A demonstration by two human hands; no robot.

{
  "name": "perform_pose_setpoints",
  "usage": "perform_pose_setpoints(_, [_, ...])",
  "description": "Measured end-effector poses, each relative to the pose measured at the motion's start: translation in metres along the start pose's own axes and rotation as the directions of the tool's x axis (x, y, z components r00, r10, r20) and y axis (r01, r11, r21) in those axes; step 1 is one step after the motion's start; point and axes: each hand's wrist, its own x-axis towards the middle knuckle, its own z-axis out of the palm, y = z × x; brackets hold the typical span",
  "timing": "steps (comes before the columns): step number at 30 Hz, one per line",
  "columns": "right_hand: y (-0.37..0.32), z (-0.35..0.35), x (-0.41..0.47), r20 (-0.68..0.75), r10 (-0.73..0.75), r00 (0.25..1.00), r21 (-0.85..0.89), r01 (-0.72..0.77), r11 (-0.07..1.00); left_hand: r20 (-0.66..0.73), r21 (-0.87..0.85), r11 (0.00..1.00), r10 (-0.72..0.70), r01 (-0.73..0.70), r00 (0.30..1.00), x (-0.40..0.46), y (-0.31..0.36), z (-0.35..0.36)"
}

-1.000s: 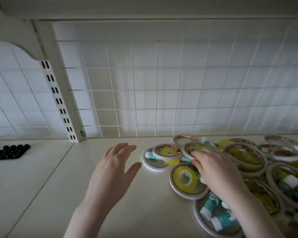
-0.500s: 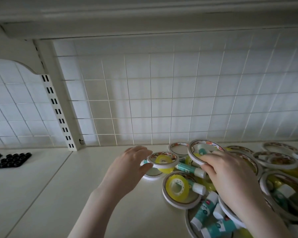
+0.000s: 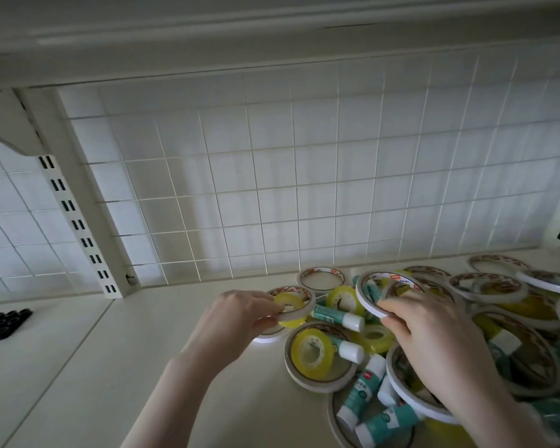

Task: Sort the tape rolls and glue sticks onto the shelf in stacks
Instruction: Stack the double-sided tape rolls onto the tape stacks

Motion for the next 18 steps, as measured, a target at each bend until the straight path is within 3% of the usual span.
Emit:
perform_pose_setpoints(9, [0.002, -0.002, -0.003, -0.019, -0.016, 1.0, 0.016, 0.016, 1.0, -0.066, 0.145, 0.987, 0.076, -0.066, 0.995, -0.002, 0.001, -0.006])
perform_pose_setpoints(18, [-0.013, -0.003, -0.006, -0.109, -0.11, 0.988, 0.114, 0.122, 0.986, -0.213, 0.24, 0.971, 0.038, 0.015, 0.976, -0.049, 0.017, -0.035])
